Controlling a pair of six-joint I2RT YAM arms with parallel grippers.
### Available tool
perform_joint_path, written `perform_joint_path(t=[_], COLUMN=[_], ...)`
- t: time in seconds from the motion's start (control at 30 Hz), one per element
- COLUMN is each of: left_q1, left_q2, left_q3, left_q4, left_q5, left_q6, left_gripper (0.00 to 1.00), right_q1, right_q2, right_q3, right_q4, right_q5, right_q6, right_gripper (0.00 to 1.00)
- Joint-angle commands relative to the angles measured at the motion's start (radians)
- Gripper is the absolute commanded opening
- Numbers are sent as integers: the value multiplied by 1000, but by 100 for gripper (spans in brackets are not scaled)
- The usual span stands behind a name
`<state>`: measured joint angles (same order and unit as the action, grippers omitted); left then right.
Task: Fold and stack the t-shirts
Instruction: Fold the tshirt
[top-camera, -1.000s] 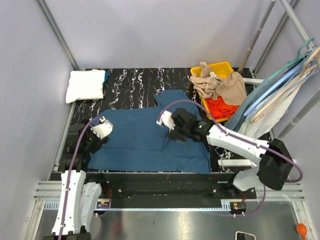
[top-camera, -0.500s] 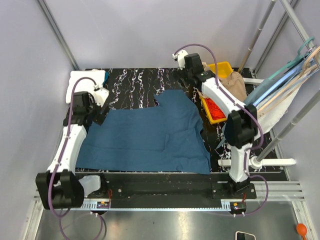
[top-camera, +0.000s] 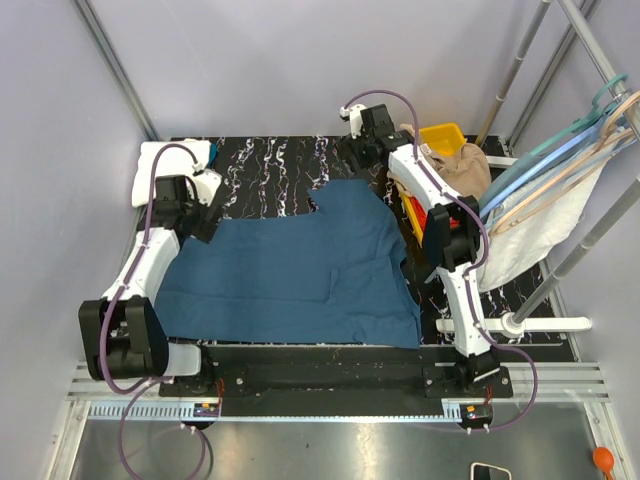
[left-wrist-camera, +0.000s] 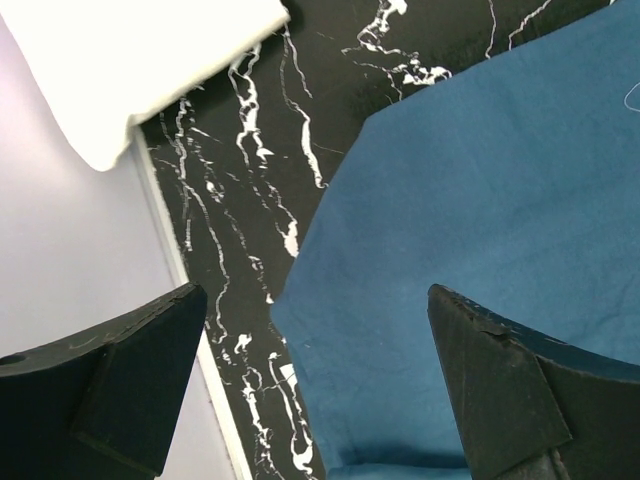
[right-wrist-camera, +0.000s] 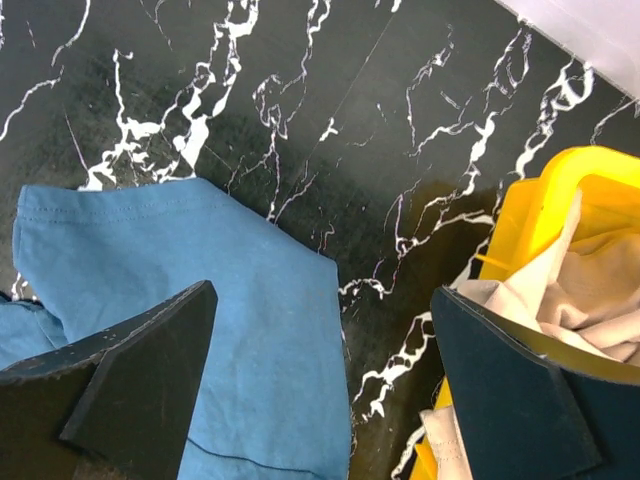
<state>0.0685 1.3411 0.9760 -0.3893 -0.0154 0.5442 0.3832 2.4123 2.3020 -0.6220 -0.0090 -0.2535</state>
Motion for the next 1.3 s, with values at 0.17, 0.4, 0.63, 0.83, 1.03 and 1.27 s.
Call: perform_joint_path(t=[0.17,0.4,0.63,0.83,1.03,1.27], left_q1=[4,4,4,4,4,4], left_q2=[75,121,162,178,188,187], left_q3=[29,32,20,26,32,21], left_q4=[102,127,164,179,184,190], left_q5=[-3,9,9,9,31,31], left_q6=[-15,-26,-43,-46,-40,-33], left_gripper=[99,99,99,99,99,99], right_q1=[-20,-21,-21,-23,-30,-41], right_q2=[60,79,143,188,208,223], right_q3=[51,30,76,119,152,183], right_q4=[-94,-113,-131,-136,-142,-143], right_q5=[-65,-55,-104,-114,-128,-158], right_q6=[36,2,-1,2,-6,-7], right_gripper=[96,94,92,89,89,87])
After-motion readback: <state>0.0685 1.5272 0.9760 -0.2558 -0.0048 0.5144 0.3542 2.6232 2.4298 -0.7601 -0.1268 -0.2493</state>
